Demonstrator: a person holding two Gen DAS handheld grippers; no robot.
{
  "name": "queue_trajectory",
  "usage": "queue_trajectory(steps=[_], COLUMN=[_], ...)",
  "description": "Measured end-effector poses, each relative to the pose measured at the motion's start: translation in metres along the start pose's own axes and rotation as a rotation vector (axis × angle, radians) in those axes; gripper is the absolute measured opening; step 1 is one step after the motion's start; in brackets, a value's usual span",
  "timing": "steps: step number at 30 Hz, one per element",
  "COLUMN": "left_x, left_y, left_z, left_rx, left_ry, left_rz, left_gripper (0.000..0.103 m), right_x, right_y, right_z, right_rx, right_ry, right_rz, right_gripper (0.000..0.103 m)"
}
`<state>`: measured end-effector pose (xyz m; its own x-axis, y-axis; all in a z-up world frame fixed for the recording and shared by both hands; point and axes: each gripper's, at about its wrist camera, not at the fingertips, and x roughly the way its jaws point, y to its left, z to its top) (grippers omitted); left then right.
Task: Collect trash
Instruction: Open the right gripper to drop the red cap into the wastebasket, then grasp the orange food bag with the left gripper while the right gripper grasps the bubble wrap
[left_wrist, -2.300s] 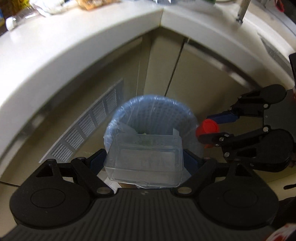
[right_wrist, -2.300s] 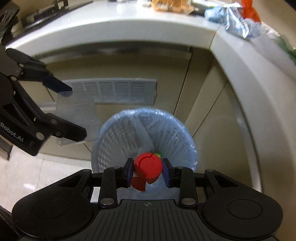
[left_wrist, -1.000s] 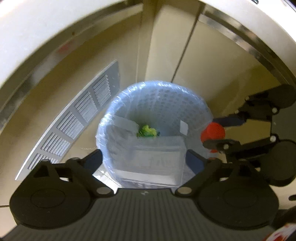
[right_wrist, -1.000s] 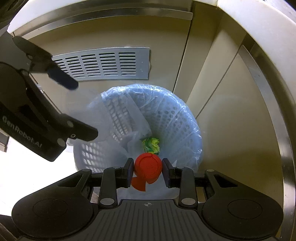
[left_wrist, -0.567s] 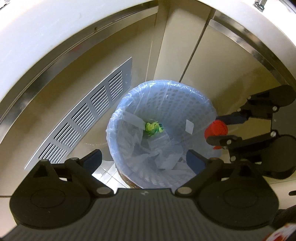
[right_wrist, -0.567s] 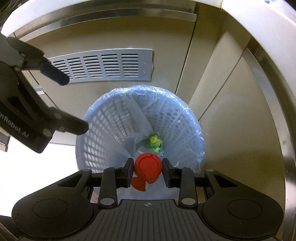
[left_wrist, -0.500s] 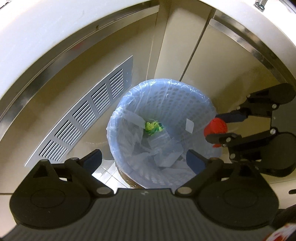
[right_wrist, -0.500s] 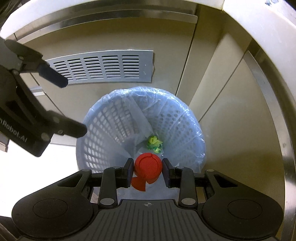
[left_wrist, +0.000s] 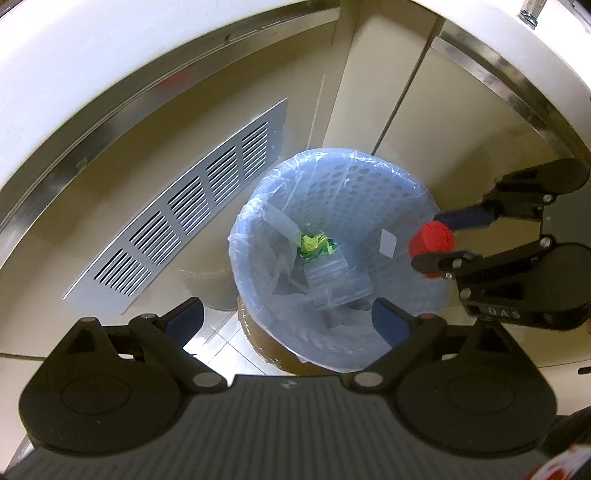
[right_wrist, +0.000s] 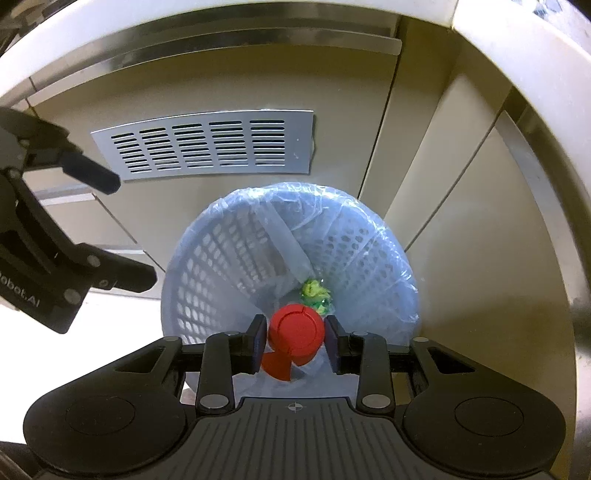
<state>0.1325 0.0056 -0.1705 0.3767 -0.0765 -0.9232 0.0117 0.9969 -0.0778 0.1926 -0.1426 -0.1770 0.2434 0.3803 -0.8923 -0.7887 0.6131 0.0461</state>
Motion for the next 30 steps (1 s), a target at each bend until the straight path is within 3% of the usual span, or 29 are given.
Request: queue_trajectory(steps=[1, 20, 30], left_x=[0.0, -0.014, -0.05], left_y=[0.0, 0.001, 0.002], left_z=[-0.001, -0.006, -0.004], left_rx=[-0.002, -0.015, -0.027], left_ry=[0.0, -0.031, -0.125], left_rz=[0.001, 0.004, 0.006], left_gripper=[0.096, 0.096, 0.096], right_x=[-0.001, -0.014, -0.06], right_y=[-0.001, 0.006, 0.011], right_z=[0.0, -0.002, 0.006], right_rx=[0.007, 0.003, -0.012], right_ry=[-0.006, -0.031, -0.133], right_rz=[-0.001, -0.021, -0.032], right_gripper=[0.062, 0.062, 0.062])
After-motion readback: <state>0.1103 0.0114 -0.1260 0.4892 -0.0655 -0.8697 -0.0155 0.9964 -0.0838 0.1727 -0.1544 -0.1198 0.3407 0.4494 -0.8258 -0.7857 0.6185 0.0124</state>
